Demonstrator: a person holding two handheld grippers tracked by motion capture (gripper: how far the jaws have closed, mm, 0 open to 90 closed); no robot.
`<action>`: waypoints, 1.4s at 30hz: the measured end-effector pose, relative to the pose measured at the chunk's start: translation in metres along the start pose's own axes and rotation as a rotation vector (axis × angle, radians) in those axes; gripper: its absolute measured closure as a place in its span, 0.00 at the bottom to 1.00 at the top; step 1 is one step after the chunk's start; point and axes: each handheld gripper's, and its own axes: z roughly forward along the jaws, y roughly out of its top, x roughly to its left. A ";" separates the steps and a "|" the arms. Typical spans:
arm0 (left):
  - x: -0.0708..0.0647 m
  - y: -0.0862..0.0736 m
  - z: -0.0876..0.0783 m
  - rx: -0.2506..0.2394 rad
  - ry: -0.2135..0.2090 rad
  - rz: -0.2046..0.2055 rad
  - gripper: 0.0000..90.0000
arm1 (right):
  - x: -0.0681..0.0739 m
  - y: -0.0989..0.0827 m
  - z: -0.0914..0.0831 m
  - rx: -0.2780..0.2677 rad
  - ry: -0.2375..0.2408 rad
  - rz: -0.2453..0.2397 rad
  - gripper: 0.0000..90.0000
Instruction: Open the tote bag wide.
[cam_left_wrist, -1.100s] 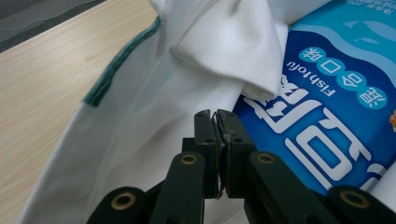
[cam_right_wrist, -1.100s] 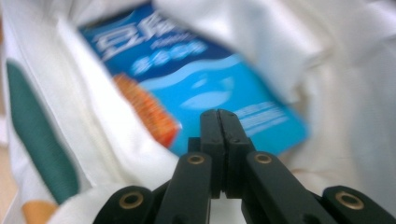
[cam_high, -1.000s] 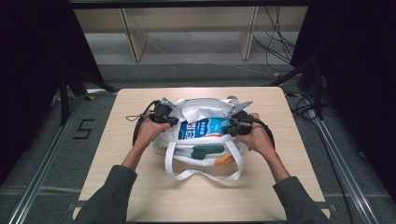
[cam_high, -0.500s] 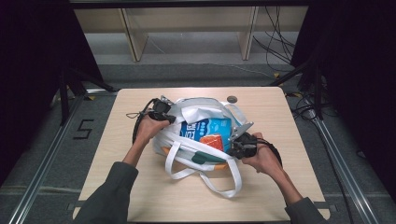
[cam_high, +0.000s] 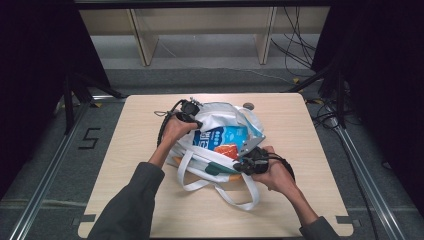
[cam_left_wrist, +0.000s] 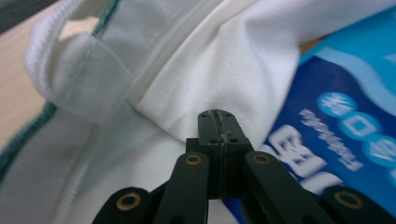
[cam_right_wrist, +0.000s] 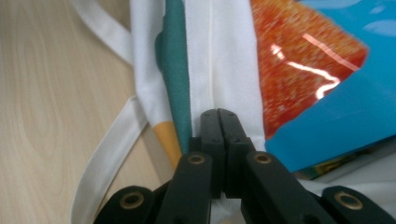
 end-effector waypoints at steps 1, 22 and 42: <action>0.000 0.002 0.004 0.008 0.046 0.016 0.99 | 0.001 -0.001 0.001 0.019 0.001 -0.007 1.00; 0.028 -0.053 -0.072 -0.284 -0.094 -0.096 0.94 | -0.018 -0.004 -0.048 -0.249 -0.121 0.047 0.99; 0.041 -0.093 -0.065 -0.247 -0.064 -0.120 0.94 | -0.069 -0.023 -0.019 -0.144 -0.296 0.181 1.00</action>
